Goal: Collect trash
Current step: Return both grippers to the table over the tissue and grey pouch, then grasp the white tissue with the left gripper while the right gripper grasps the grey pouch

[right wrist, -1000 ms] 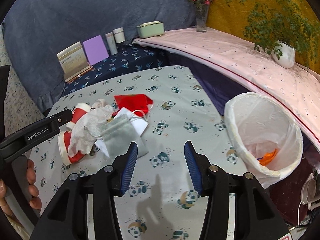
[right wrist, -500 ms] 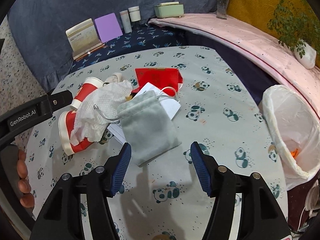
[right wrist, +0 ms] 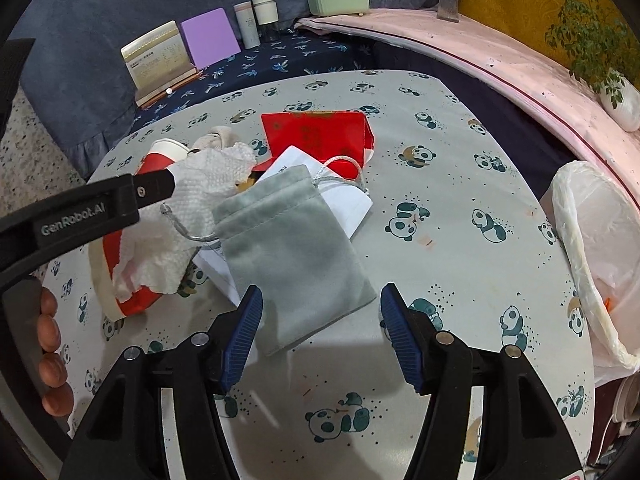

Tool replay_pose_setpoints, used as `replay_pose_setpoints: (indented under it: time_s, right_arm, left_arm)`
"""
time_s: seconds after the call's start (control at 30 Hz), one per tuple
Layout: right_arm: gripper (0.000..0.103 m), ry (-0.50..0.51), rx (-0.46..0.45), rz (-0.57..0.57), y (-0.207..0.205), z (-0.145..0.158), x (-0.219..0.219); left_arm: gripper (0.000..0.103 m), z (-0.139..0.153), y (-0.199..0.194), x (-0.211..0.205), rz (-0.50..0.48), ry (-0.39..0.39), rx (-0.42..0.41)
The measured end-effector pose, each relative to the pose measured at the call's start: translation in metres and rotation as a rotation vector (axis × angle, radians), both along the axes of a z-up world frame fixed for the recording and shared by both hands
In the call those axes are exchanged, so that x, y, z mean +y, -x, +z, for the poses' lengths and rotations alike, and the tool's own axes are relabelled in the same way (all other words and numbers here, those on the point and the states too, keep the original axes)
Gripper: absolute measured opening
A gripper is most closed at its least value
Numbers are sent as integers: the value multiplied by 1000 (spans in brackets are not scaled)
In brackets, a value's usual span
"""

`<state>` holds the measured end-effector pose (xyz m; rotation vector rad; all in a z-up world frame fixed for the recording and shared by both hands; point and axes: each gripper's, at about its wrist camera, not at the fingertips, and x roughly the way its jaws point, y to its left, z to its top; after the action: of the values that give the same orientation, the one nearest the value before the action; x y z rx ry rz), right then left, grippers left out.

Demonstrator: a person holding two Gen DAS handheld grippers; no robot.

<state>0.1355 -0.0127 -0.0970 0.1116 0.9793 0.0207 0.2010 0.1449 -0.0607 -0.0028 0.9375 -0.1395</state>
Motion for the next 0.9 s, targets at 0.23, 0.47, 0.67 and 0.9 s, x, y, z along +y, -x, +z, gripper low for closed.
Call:
replay_pose_setpoints:
  time_s: [0.23, 0.47, 0.67, 0.9]
  right_arm:
    - [56, -15, 23, -4, -10, -11, -6]
    - [9, -9, 34, 35, -8, -15, 0]
    - [2, -22, -10, 37, 5, 0, -4]
    - [2, -34, -108, -1, 24, 38, -22]
  left_arm:
    - [25, -10, -2, -9, -42, 7, 38]
    - [9, 1, 9, -14, -58, 23, 22]
    - [9, 23, 23, -18, -60, 38, -18]
    - [7, 54, 42, -27, -71, 52, -78]
